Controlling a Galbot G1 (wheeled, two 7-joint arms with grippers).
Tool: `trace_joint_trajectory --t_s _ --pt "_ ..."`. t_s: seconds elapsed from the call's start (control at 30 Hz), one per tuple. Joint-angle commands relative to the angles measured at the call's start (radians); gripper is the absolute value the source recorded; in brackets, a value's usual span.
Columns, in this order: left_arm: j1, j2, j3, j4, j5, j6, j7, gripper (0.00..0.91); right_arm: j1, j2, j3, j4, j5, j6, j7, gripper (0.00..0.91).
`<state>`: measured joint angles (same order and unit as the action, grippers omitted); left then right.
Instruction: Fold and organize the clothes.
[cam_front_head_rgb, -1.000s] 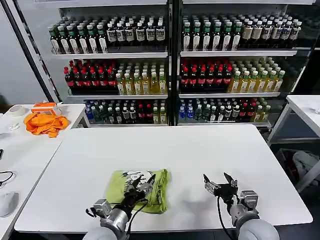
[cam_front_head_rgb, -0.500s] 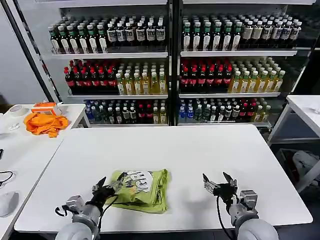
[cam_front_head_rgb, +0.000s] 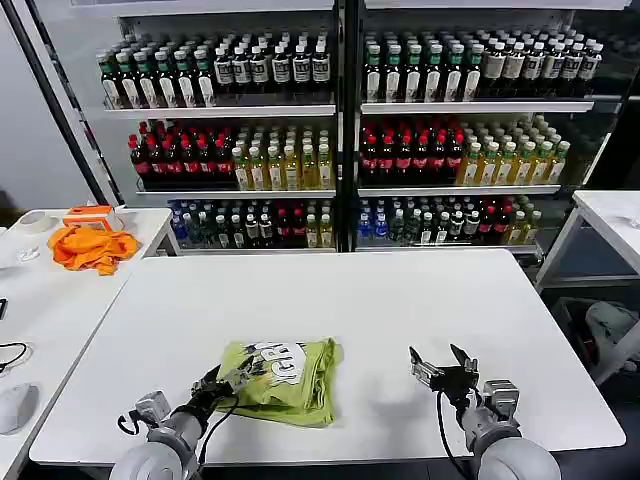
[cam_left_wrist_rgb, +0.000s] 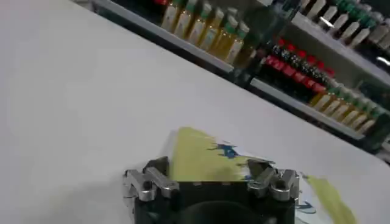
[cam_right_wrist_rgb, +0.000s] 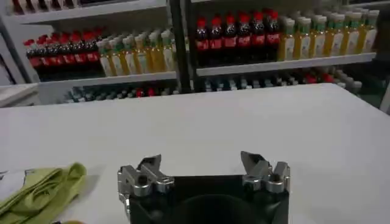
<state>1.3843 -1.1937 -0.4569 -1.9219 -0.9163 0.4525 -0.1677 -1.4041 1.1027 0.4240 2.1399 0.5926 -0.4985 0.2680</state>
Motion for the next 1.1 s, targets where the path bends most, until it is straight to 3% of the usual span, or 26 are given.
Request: trace_joint_trajectory --t_s 0.03,0.1,0.2,0.23,0.83,1.1 --pt "-0.018 -0.004 -0.011 0.031 -0.230 0.083 0.041 0.675 -0.001 0.001 0.002 0.002 0.000 0.000 0.000 0.907" --pt "-0.016 -0.006 -0.015 0.029 -0.261 0.084 0.047 0.373 -0.002 0.002 0.003 0.003 0.000 0.001 0.001 0.907" --pt "-0.018 -0.011 -0.024 0.035 -0.312 0.083 0.049 0.071 -0.005 0.002 0.006 0.006 0.000 0.000 0.001 0.907" --pt "-0.019 -0.013 -0.027 0.038 -0.321 0.082 0.049 0.020 -0.007 0.002 0.007 0.007 0.000 0.000 0.001 0.907" --pt "-0.030 -0.051 -0.088 0.050 -0.577 0.069 0.078 0.020 -0.010 0.000 0.011 0.010 0.005 0.000 0.006 0.907" --pt "-0.040 -0.030 -0.220 0.035 -0.648 0.060 0.069 0.020 -0.017 -0.007 0.017 0.012 0.006 0.002 0.006 0.907"
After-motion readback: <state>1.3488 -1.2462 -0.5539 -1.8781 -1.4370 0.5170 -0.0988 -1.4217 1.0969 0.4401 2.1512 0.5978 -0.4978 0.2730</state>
